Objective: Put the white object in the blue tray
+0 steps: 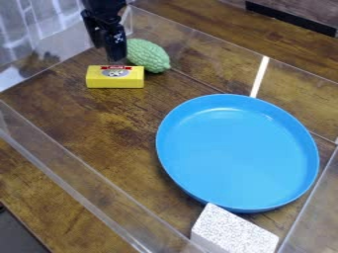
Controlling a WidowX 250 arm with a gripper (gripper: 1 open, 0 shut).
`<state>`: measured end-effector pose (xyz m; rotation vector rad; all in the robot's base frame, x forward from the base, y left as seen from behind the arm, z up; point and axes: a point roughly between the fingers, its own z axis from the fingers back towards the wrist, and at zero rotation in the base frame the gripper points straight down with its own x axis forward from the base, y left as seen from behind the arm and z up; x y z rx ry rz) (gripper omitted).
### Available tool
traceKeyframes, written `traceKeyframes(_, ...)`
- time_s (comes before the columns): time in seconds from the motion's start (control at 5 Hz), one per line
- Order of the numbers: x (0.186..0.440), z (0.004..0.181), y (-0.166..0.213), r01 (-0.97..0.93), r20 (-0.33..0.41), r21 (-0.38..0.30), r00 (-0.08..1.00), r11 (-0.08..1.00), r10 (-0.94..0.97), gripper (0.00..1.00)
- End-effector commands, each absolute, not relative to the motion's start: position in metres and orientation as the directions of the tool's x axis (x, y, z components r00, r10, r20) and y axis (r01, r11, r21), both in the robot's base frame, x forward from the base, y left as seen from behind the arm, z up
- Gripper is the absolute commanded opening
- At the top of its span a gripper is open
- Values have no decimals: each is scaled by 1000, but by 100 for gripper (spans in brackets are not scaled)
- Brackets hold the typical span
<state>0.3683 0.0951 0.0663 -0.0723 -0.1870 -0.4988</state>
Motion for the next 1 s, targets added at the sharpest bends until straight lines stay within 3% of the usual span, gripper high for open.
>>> traceKeyframes(0.0, 367, 73, 106, 493, 212, 0, 850, 870, -482, 100)
traceKeyframes(0.8, 362, 70, 106, 554, 189, 27, 814, 832, -549, 100)
